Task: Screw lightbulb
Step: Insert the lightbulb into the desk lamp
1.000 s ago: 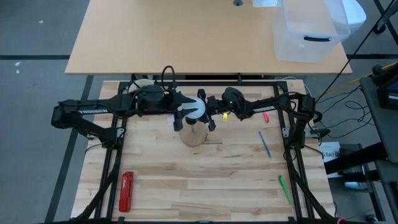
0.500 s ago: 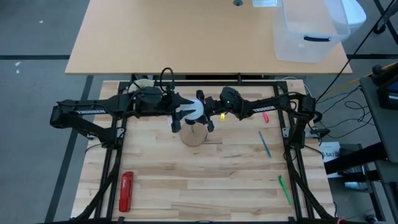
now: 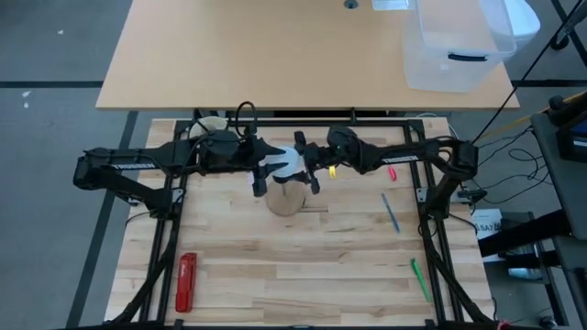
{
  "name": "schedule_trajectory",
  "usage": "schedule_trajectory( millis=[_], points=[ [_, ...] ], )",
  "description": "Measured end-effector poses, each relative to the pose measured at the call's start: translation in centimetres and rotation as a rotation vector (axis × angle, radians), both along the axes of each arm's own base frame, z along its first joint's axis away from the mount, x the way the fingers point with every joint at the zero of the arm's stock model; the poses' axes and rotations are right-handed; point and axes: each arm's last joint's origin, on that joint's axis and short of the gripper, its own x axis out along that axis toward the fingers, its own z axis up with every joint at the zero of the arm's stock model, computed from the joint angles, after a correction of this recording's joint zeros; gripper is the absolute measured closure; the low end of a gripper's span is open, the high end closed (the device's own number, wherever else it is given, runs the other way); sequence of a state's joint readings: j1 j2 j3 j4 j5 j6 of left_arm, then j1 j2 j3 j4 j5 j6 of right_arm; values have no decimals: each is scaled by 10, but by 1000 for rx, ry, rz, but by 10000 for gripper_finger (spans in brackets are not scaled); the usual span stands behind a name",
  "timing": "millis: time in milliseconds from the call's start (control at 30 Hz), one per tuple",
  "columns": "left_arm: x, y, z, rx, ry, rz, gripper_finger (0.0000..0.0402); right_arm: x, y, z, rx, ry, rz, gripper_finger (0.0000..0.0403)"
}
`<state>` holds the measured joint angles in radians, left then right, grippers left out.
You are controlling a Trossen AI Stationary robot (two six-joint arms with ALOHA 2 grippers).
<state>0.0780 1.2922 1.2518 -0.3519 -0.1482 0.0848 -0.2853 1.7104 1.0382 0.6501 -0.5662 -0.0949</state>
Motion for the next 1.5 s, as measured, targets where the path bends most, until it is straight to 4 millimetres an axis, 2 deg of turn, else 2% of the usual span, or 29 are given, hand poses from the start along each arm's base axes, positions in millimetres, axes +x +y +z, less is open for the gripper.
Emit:
schedule_trajectory(
  millis=[333,600,733,900,1067,1233,1333,1500],
  points=[
    [0,0,0,-14,-4,8,248,-13,9,11,-42,114,-65,190],
    [0,-1,-1,-19,-2,13,248,-32,20,26,-83,224,-144,190],
    [0,-1,-1,-19,-2,12,248,-47,30,29,-126,274,-221,190],
    [0,-2,-1,-17,-1,15,248,-79,45,30,-151,256,-331,193],
    [0,-2,-1,-15,-3,16,248,-112,63,12,-98,146,-395,210],
    [1,-2,-1,-14,-5,16,248,-131,80,-34,-29,36,-452,233],
    [1,-2,-1,-12,-5,15,248,-134,87,-53,5,-57,-432,244],
    [1,-2,-1,-11,-6,9,248,-113,89,-84,0,21,-435,251]
  ],
)
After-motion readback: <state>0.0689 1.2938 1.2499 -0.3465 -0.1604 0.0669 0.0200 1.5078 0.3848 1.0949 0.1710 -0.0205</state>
